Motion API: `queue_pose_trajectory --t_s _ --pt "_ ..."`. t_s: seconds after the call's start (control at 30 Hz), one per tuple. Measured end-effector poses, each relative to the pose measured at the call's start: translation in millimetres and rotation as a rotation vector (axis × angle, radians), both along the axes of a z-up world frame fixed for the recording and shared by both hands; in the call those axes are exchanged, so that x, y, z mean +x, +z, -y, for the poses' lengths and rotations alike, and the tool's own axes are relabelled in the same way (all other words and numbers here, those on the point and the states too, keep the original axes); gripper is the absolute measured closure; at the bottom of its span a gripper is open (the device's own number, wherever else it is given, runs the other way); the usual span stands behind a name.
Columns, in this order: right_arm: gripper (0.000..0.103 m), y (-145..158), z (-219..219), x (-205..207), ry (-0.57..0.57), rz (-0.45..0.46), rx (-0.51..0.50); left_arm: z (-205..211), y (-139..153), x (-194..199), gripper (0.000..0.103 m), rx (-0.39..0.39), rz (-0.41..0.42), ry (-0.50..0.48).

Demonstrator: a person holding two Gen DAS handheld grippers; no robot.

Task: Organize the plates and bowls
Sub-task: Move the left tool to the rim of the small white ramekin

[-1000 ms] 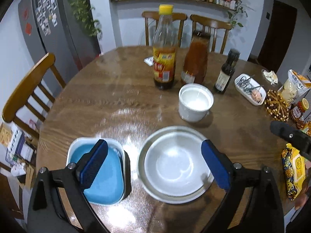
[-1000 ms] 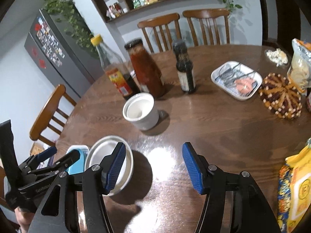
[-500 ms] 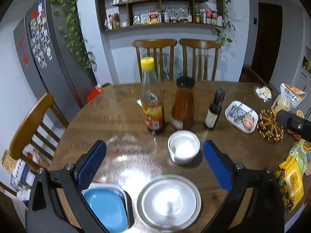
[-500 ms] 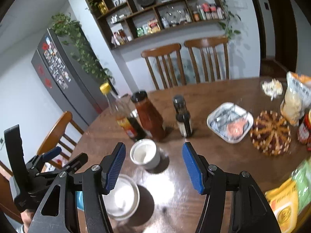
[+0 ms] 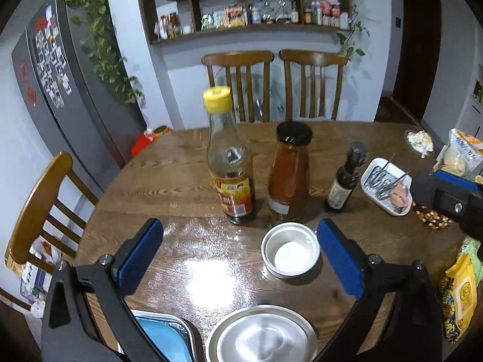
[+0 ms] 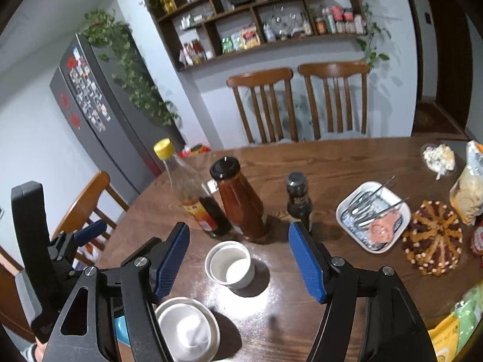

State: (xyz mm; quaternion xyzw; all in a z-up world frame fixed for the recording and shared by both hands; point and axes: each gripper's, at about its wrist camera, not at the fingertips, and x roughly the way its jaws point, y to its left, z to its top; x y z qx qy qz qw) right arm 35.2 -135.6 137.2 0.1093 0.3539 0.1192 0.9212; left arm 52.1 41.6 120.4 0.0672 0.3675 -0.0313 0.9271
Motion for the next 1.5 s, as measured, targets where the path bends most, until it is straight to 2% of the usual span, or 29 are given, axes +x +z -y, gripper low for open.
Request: queue_pose_trajectory --t_s 0.3,0.53,0.73,1.07,1.13,1.23,1.4,1.5 --pt "0.034 -60.8 -2.4 43.3 0.002 -0.163 0.045 -1.3 -64.1 41.9 0.001 0.023 -0.166 0.016" --pt "0.034 -103.0 -7.8 67.6 0.012 -0.282 0.07 -0.9 -101.3 59.5 0.001 0.044 -0.27 0.017" --pt "0.034 -134.1 -20.2 75.4 0.05 -0.356 0.086 4.2 -118.8 65.6 0.001 0.062 -0.304 -0.001" --pt "0.034 -154.9 -26.6 87.6 0.053 -0.391 0.105 9.0 -135.6 70.1 0.004 0.086 -0.331 -0.017" --pt "0.034 -158.2 -27.7 88.8 0.055 -0.397 0.107 10.8 -137.8 70.7 0.008 0.085 -0.335 -0.023" --pt "0.034 -161.1 -30.4 90.4 0.058 -0.396 0.096 13.1 -141.7 71.8 0.023 0.081 -0.347 -0.035" --pt "0.05 -164.9 -37.8 93.6 0.08 -0.399 0.082 16.0 -147.6 73.1 0.048 0.059 -0.363 -0.046" --pt "0.053 -166.8 -41.2 93.9 0.085 -0.394 0.081 17.9 -147.9 72.1 0.058 0.038 -0.36 -0.057"
